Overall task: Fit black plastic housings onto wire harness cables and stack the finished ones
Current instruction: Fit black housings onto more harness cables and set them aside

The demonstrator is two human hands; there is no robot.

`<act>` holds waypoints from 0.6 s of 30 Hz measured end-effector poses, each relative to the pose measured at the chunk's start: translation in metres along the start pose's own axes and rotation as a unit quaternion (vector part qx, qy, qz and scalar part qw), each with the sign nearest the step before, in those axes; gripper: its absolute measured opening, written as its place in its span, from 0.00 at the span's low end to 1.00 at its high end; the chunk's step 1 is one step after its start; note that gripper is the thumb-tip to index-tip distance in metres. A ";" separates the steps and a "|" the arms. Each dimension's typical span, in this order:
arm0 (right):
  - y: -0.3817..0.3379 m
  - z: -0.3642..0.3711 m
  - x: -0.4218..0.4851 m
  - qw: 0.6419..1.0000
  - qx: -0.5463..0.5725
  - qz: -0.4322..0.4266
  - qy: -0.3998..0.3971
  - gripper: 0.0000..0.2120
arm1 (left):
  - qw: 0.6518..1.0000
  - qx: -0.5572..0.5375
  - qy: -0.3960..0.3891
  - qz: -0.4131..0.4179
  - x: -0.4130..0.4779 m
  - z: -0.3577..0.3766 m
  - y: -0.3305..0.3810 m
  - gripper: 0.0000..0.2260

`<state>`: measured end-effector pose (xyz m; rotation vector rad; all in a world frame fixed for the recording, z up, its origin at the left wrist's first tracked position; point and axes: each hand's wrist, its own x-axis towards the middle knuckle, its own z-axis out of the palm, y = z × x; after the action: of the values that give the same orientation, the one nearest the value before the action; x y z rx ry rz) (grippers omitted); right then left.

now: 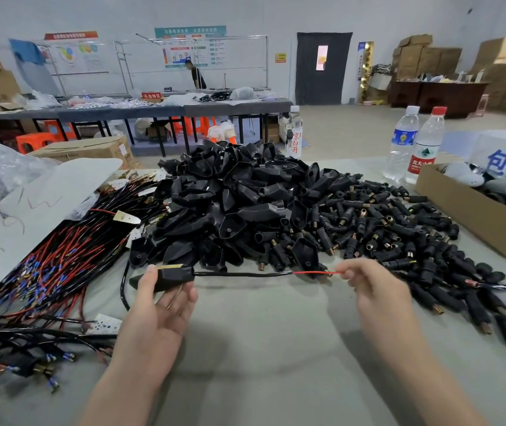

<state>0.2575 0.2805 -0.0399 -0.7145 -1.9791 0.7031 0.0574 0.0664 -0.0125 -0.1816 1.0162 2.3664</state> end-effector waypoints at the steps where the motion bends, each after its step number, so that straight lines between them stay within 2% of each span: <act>1: 0.003 -0.002 0.002 0.998 0.034 0.047 0.018 0.23 | 1.000 0.001 0.003 -0.002 0.000 0.000 0.001 0.11; 6: 0.007 -0.007 0.011 0.963 0.198 0.173 0.051 0.15 | 0.999 0.031 -0.029 -0.009 -0.004 -0.001 -0.002 0.10; 8: 0.006 -0.010 0.013 0.913 0.324 0.239 0.066 0.10 | 0.997 0.050 -0.058 -0.006 -0.006 -0.002 -0.003 0.13; 10: 0.006 -0.015 0.016 0.835 0.454 0.299 0.086 0.09 | 0.993 0.068 -0.093 -0.001 -0.008 -0.002 -0.003 0.12; 12: 0.007 -0.019 0.019 0.759 0.540 0.345 0.113 0.09 | 0.989 0.082 -0.127 -0.001 -0.008 -0.002 -0.004 0.10; 14: 0.007 -0.022 0.021 0.702 0.589 0.379 0.132 0.09 | 0.981 0.102 -0.163 -0.007 -0.007 -0.003 -0.005 0.12; 16: 0.009 -0.024 0.022 0.671 0.611 0.397 0.139 0.09 | 0.975 0.117 -0.186 -0.019 -0.005 -0.006 -0.005 0.11; 18: 0.012 -0.024 0.021 0.664 0.614 0.405 0.136 0.08 | 0.975 0.116 -0.183 -0.040 -0.002 -0.009 -0.005 0.12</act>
<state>0.2720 0.3079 -0.0261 -0.6880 -0.4391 2.0115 0.0612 0.0620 -0.0211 0.2870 1.0663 2.0821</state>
